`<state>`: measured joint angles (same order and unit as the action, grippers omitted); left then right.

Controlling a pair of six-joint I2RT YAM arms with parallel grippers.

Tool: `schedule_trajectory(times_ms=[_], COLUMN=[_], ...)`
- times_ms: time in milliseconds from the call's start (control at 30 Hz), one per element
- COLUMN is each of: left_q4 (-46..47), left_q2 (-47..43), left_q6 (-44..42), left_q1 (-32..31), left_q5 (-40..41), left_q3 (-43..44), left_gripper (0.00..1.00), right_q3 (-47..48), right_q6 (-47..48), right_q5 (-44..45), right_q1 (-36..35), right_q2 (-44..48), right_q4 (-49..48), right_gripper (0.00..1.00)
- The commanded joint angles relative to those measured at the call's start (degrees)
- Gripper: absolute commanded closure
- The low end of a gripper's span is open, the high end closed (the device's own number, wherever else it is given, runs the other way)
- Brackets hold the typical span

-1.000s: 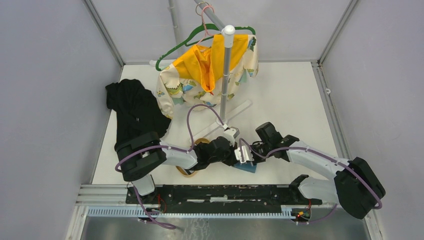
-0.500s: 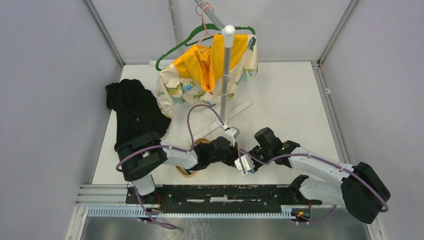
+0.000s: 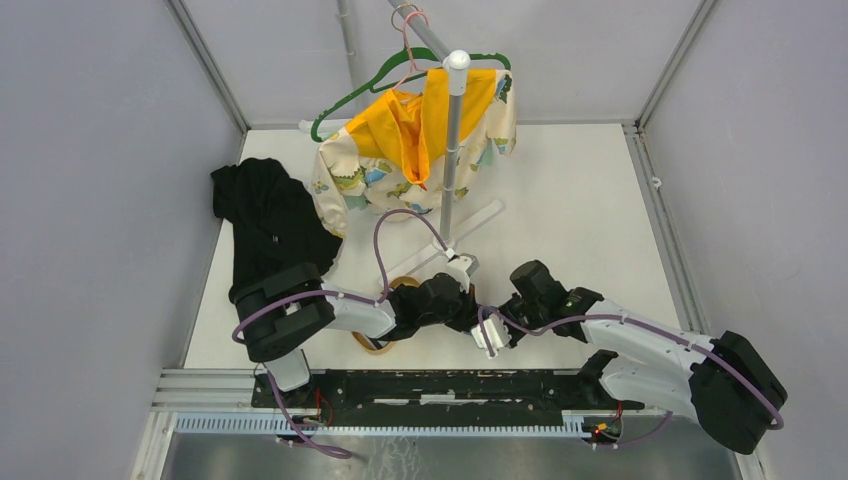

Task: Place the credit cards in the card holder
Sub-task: Close the card holder at the center of the board.

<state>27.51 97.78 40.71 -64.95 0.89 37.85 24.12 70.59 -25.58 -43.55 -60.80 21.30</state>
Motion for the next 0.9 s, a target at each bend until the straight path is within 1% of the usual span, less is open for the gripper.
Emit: schedule_trajectory(times_ms=[0, 500, 633, 867], left_q4=[-0.21, 0.87, 2.02, 3.13], left_q2=[-0.45, 0.40, 1.42, 0.56], left_q6=[2.62, 4.29, 4.67, 4.82], left_q1=[0.14, 0.29, 0.27, 0.27], left_q5=[0.93, 1.38, 0.38, 0.43], left_q3=[1.81, 3.23, 3.57, 3.16], left_gripper=[0.98, 0.93, 0.93, 0.95], right_q3=[-3.43, -3.58, -3.71, -3.71], right_q6=[-1.13, -1.37, -1.38, -1.48], right_q5=[0.73, 0.90, 0.99, 1.09], right_q1=[-0.85, -0.99, -1.08, -1.16], right_q2=[-1.67, -1.70, -1.73, -1.78], right_q4=[9.36, 8.85, 8.77, 8.76], right_gripper=[1.00, 1.00, 1.00, 1.00])
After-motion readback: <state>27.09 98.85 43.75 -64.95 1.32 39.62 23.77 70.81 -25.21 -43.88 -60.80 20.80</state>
